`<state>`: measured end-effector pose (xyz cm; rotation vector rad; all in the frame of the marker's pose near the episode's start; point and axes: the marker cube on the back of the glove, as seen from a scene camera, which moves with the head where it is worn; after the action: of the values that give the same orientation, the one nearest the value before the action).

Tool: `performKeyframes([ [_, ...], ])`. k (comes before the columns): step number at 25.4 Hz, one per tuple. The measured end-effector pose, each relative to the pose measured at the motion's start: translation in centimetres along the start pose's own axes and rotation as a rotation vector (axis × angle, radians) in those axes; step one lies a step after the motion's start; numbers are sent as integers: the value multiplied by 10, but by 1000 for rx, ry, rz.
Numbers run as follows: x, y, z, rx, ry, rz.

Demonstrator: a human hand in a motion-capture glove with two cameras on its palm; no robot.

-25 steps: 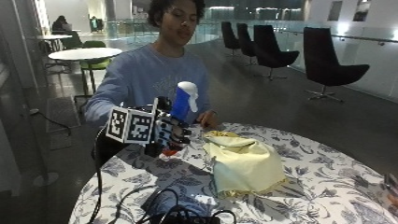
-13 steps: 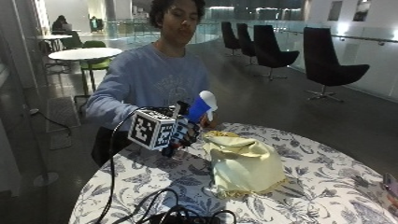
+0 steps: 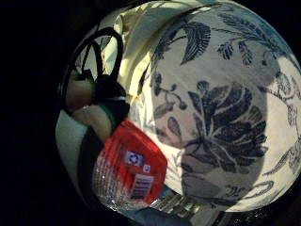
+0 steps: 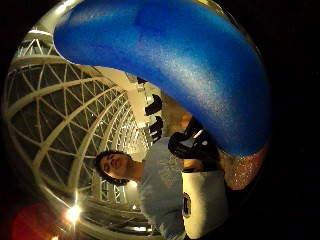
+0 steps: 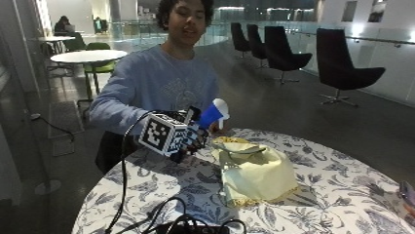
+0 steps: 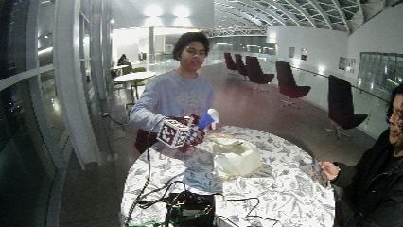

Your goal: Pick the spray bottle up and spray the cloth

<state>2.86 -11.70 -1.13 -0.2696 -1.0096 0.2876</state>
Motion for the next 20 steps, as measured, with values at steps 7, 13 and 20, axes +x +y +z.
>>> performKeyframes([
  [7,-4,2,9,-31,4,0],
  [13,-7,0,10,-40,-20,2],
  [20,-14,-2,7,-32,-45,-8],
])
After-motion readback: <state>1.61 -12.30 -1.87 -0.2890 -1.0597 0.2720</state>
